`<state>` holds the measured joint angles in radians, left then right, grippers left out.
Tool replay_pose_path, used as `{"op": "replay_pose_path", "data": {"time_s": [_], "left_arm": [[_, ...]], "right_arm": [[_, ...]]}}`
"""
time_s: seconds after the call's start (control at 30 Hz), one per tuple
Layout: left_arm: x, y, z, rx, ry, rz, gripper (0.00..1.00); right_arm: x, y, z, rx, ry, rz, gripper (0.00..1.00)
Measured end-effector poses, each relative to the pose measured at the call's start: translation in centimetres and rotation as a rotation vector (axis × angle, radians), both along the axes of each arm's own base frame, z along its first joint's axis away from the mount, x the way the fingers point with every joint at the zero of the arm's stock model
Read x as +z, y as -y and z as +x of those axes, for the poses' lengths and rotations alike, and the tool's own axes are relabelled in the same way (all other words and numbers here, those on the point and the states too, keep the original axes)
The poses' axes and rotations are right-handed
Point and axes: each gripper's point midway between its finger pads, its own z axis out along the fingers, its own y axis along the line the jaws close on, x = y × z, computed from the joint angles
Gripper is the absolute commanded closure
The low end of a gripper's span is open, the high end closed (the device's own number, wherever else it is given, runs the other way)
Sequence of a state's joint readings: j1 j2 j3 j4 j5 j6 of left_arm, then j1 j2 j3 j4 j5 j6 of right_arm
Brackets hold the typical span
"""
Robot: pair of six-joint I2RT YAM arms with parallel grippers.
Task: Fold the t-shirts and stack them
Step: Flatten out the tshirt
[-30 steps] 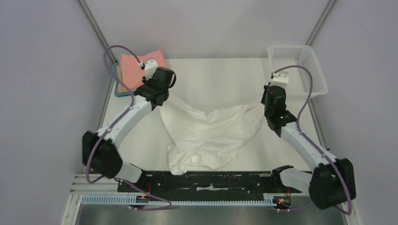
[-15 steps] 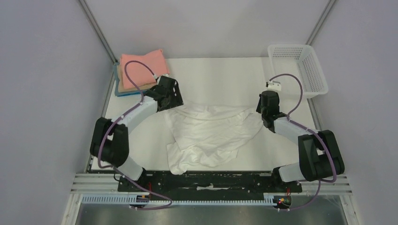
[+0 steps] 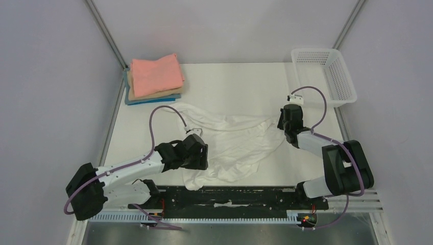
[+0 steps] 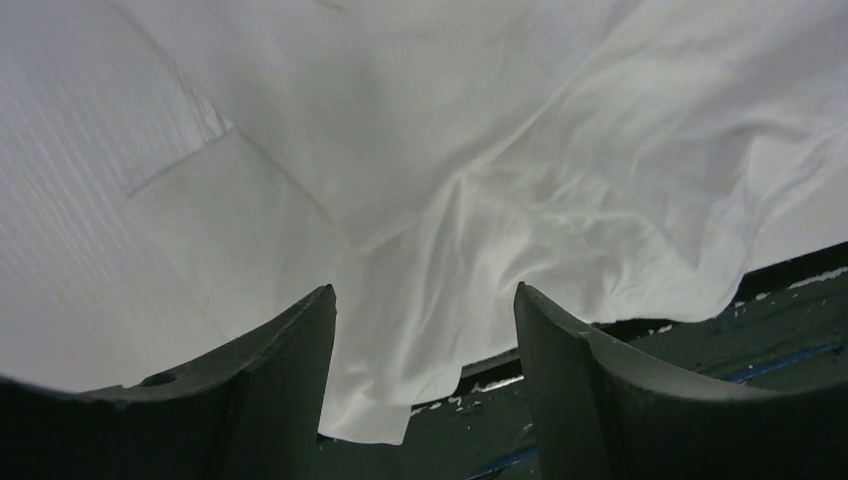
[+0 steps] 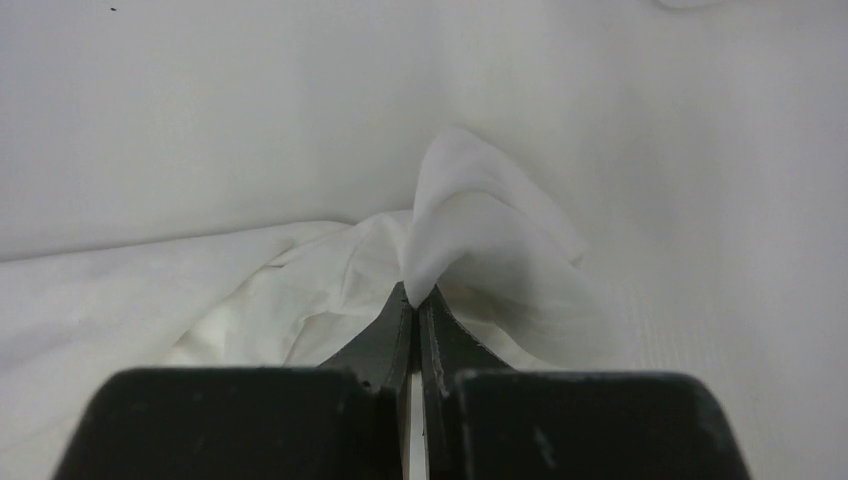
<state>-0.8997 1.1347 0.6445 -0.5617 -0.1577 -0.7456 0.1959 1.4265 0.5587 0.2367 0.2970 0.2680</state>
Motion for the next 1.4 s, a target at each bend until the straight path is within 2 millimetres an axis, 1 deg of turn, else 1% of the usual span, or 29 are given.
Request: {"op": "replay_pose_path", "data": {"time_s": [0.03, 0.1, 0.23, 0.47, 0.6, 0.77, 1.0, 1.13, 1.2, 1.3, 1.4], "left_arm": [[-0.2, -0.2, -0.8, -0.006, -0.009, -0.005, 0.37], [-0.7, -0.6, -1.8, -0.003, -0.025, -0.004, 0.39], [-1.7, -1.1, -2.0, 0.022, -0.048, 0.032, 0.47], [-3.6, -1.8, -1.1, 0.066, -0.045, 0.116, 0.49], [-4.0, -1.9, -0.4, 0.091, -0.033, 0.152, 0.51], [-3.7, -1.6, 0.8, 0.118, 0.004, 0.17, 0.51], [-2.3, -1.4, 2.6, 0.16, 0.073, 0.176, 0.53], [-2.8, -1.6, 2.8, 0.168, 0.073, 0.207, 0.58], [-3.3, -1.6, 2.8, 0.167, 0.064, 0.229, 0.64], [-3.9, -1.6, 2.9, 0.165, 0.05, 0.251, 0.79], [-3.7, -1.0, 3.3, 0.164, 0.054, 0.245, 0.93]], "right_arm": [[-0.1, -0.1, 0.0, 0.003, -0.002, 0.003, 1.0], [-0.4, -0.2, 0.1, 0.007, -0.008, 0.006, 1.0], [-1.0, -0.4, 0.0, 0.016, -0.024, 0.012, 1.0], [-1.0, -0.5, 0.0, 0.023, -0.024, 0.019, 1.0], [-1.0, -0.5, 0.0, 0.024, -0.024, 0.021, 1.0], [-1.0, -0.4, 0.0, 0.023, -0.024, 0.021, 1.0], [-1.0, -0.4, 0.0, 0.022, -0.024, 0.023, 1.0], [-1.0, -0.4, 0.0, 0.024, -0.025, 0.025, 1.0], [-1.0, -0.4, 0.0, 0.024, -0.025, 0.027, 1.0], [-1.0, -0.4, 0.0, 0.026, -0.026, 0.029, 1.0], [-1.0, -0.4, 0.0, 0.026, -0.026, 0.03, 1.0]]}}
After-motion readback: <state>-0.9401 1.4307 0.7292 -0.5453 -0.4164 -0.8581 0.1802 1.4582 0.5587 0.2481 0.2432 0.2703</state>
